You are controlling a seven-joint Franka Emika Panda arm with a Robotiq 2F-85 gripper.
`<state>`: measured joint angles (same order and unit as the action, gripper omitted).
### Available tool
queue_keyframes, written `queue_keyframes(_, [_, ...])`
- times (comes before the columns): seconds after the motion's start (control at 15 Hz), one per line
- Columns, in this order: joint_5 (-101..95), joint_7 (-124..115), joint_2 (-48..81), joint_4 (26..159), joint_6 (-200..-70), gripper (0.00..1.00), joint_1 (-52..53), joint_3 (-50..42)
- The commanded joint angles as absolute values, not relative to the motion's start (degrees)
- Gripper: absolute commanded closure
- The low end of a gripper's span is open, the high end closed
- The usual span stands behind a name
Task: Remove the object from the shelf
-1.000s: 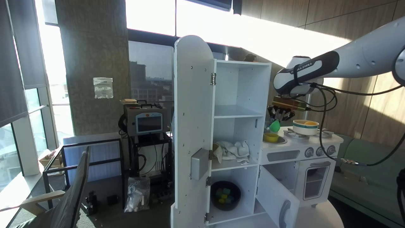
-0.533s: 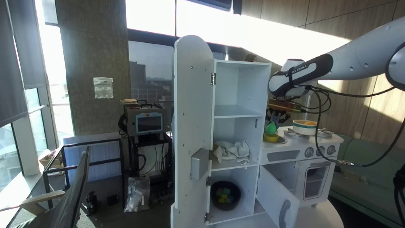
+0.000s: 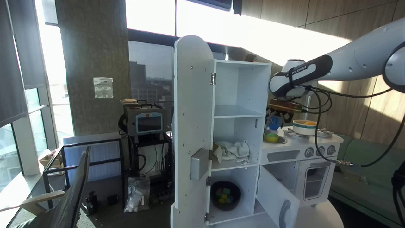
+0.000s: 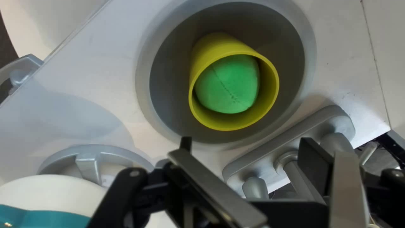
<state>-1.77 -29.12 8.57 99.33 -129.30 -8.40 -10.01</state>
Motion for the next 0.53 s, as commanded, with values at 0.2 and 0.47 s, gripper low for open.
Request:
queue_keyframes(0.2, [-1.3,-29.3,8.4,97.6,-128.2,0.00,-8.8,-11.1])
queue_keyframes(0.47, [-1.8,-31.6,8.0,97.4,-128.4,0.00,-9.5,-12.6])
